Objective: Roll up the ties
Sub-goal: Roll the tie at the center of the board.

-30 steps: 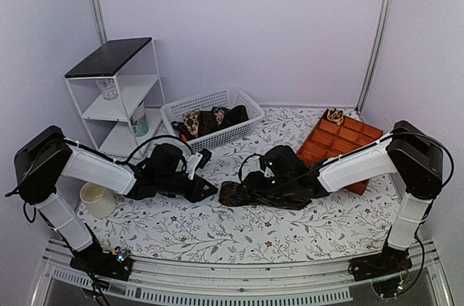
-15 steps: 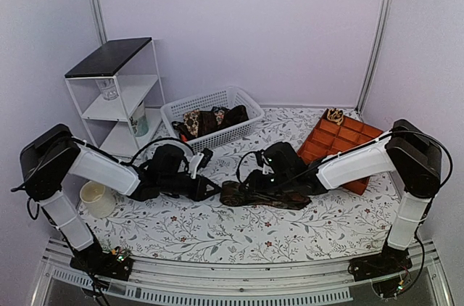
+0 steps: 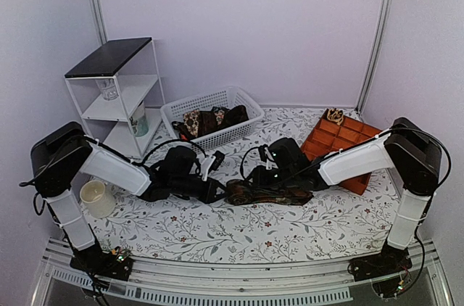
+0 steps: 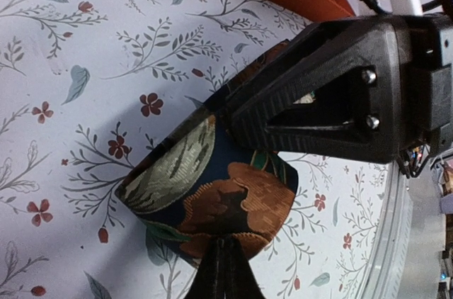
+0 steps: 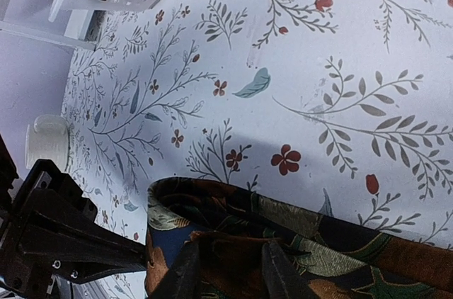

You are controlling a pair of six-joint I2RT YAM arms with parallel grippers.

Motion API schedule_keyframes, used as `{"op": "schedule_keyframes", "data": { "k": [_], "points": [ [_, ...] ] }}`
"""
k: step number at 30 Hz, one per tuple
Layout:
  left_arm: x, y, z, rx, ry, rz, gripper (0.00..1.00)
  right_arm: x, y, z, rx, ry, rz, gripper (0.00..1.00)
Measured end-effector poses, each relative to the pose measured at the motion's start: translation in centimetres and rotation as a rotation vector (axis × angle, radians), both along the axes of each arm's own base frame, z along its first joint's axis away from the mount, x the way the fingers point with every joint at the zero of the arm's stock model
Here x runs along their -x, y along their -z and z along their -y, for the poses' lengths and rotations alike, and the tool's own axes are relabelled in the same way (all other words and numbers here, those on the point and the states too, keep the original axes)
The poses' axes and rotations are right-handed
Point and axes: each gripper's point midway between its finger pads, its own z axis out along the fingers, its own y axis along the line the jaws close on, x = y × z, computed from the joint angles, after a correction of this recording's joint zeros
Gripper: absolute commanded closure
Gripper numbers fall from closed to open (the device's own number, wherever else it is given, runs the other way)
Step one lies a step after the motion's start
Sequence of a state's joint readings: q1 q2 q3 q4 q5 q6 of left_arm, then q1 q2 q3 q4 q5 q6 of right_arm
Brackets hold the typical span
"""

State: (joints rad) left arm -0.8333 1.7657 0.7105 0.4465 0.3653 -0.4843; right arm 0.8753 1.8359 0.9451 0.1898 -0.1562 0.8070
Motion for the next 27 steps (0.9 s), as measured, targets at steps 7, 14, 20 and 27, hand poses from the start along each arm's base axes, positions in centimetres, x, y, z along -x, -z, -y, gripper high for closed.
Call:
{"op": "schedule_keyframes", "data": {
  "k": [7,14,20,27],
  "points": [
    [-0.2,0.1,0.0,-0.009,-0.008,0.004,1.00,0.3,-0.4,0.7,-0.001,0.040,-0.031,0.43],
    [-0.3,0.0,0.0,-0.011,-0.013,0.006,1.00,1.4,-0.6,0.3,-0.010,0.044,-0.064,0.50],
    [-0.4,0.1,-0.1,-0.016,-0.020,0.005,1.00,1.8,-0.2,0.3,0.001,0.040,-0.080,0.66],
    [-1.0,0.2,-1.0,-0.032,-0.085,-0.020,0.98,2.1,1.1,0.9,0.020,0.010,-0.048,0.70]
  ]
}}
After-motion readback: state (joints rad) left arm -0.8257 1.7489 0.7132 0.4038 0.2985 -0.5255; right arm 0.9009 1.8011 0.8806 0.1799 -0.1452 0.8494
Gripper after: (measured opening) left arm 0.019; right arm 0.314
